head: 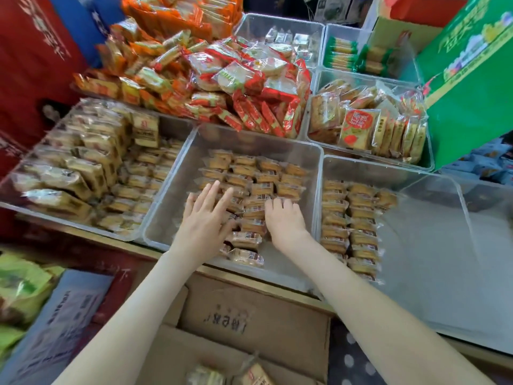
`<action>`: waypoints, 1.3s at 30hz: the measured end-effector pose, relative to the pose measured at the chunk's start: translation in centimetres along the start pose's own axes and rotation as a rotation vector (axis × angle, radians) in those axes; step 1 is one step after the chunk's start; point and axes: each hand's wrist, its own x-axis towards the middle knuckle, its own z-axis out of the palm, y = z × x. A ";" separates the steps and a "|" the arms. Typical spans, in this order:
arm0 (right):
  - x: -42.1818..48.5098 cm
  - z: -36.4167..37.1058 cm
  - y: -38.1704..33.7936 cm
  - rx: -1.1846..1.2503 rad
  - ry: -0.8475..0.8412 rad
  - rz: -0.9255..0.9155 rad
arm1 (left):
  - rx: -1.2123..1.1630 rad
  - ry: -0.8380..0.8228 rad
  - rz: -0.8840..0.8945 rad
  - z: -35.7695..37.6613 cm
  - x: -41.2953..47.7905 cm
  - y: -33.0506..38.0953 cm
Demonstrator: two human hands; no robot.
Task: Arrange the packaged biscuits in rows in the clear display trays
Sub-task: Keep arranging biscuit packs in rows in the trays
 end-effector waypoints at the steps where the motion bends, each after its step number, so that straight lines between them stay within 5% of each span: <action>1: 0.2 0.1 -0.2 -0.031 0.005 0.005 | -0.038 0.061 0.014 0.1 -0.4 -0.5; 9: -0.4 -0.7 -0.8 -0.106 -0.010 0.055 | -0.148 0.058 0.086 0.1 -1.1 -1.3; 15: -5.6 -5.1 -0.2 0.028 0.228 0.110 | -0.215 0.058 0.264 -1.1 -1.4 -0.6; 20: -12.4 -11.1 1.7 0.432 0.323 -0.099 | -0.405 -0.049 0.480 -7.4 -2.3 3.7; 24: -17.9 -14.6 2.3 0.925 0.310 -0.101 | -0.613 -0.327 0.301 -13.4 -4.3 6.9; 29: -21.4 -13.5 0.2 1.140 0.635 0.305 | -1.037 -0.251 -0.016 -14.9 -8.2 8.7; 34: -23.2 -13.6 -2.7 1.285 0.406 0.312 | -1.125 -0.222 -0.116 -15.3 -11.8 10.9; 39: -24.3 -14.1 -3.0 1.417 0.353 0.312 | -1.196 -0.343 -0.034 -15.5 -13.8 10.3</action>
